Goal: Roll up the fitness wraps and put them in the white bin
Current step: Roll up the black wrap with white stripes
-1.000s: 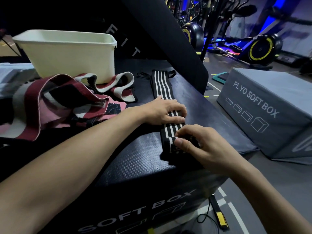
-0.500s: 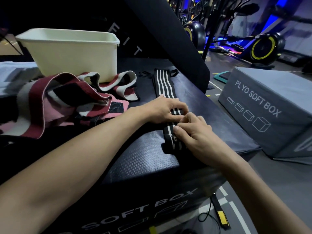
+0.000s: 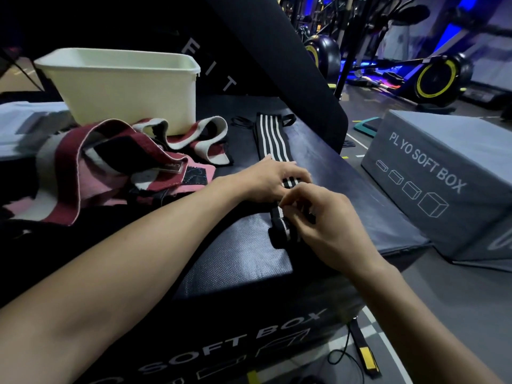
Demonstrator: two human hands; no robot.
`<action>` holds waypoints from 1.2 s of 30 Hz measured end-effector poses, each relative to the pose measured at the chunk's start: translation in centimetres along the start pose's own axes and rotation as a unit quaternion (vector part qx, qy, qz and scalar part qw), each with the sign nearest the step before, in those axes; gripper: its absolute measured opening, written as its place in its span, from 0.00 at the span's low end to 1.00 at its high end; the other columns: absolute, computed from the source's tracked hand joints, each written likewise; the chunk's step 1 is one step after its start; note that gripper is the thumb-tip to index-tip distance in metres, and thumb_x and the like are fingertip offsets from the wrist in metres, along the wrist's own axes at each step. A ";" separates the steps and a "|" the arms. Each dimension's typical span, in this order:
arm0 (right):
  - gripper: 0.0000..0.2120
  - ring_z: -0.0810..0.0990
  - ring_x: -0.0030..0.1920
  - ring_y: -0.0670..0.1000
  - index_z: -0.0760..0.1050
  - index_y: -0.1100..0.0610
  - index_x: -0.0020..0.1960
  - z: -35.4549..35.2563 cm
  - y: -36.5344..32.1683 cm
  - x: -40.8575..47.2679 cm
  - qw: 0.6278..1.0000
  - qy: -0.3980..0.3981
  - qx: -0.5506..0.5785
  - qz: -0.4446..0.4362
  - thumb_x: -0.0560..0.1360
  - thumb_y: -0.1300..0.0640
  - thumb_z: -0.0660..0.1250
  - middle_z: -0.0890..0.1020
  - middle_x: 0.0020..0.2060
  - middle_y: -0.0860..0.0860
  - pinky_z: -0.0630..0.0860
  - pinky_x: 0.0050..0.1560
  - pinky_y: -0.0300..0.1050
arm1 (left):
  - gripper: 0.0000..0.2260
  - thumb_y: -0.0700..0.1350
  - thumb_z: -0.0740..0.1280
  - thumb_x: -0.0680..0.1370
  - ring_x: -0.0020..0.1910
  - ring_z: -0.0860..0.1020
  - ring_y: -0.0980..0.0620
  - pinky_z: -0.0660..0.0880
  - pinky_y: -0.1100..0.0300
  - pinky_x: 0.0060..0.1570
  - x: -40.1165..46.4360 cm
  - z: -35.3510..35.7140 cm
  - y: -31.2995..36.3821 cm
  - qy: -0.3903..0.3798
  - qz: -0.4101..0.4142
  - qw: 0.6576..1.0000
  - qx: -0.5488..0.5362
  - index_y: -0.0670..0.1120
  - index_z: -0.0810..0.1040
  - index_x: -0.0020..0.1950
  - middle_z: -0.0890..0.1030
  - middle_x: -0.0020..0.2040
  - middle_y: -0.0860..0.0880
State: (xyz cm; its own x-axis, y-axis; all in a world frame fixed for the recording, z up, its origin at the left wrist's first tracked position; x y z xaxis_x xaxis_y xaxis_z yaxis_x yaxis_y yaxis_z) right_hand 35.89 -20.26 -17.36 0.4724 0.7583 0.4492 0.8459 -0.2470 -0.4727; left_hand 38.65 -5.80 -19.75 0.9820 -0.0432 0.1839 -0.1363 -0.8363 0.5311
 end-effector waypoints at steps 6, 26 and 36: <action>0.13 0.77 0.43 0.51 0.80 0.50 0.43 -0.6 -1.1 -0.9 0.992 0.036 -0.072 -0.102 0.76 0.41 0.67 0.80 0.42 0.44 0.74 0.43 0.52 | 0.13 0.57 0.67 0.81 0.71 0.73 0.47 0.48 0.53 0.67 -0.1 0.0 0.0 0.004 -0.004 1.000 0.005 0.54 0.80 0.62 0.80 0.66 0.51; 0.22 0.78 0.56 0.55 0.80 0.52 0.62 -0.4 -0.4 -1.9 0.970 -0.079 -0.157 -0.167 0.74 0.40 0.64 0.80 0.56 0.48 0.79 0.54 0.55 | 0.17 0.66 0.64 0.78 0.69 0.75 0.50 0.53 0.53 0.67 0.0 -0.1 -0.2 0.006 0.014 0.999 0.041 0.58 0.81 0.58 0.81 0.64 0.53; 0.19 0.77 0.58 0.53 0.79 0.55 0.65 0.2 -0.2 -1.6 0.956 -0.040 -0.205 -0.204 0.78 0.49 0.61 0.82 0.57 0.49 0.72 0.54 0.48 | 0.23 0.71 0.59 0.74 0.70 0.74 0.51 0.53 0.49 0.72 0.1 0.2 -0.3 0.003 0.007 0.999 0.040 0.59 0.80 0.59 0.80 0.64 0.54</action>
State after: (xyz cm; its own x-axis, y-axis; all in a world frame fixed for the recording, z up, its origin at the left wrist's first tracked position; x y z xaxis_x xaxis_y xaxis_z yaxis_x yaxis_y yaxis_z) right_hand 34.92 -21.29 -18.17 0.0750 0.8813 0.4665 0.9896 -0.1234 0.0739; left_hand 38.76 -5.68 -20.02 0.9791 -0.0519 0.1967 -0.1389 -0.8770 0.4601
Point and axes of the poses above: each hand's wrist, its own x-axis towards the middle knuckle, its own z-axis out of the palm, y = z × x, the point moved 7 cm from there along x, towards the middle knuckle
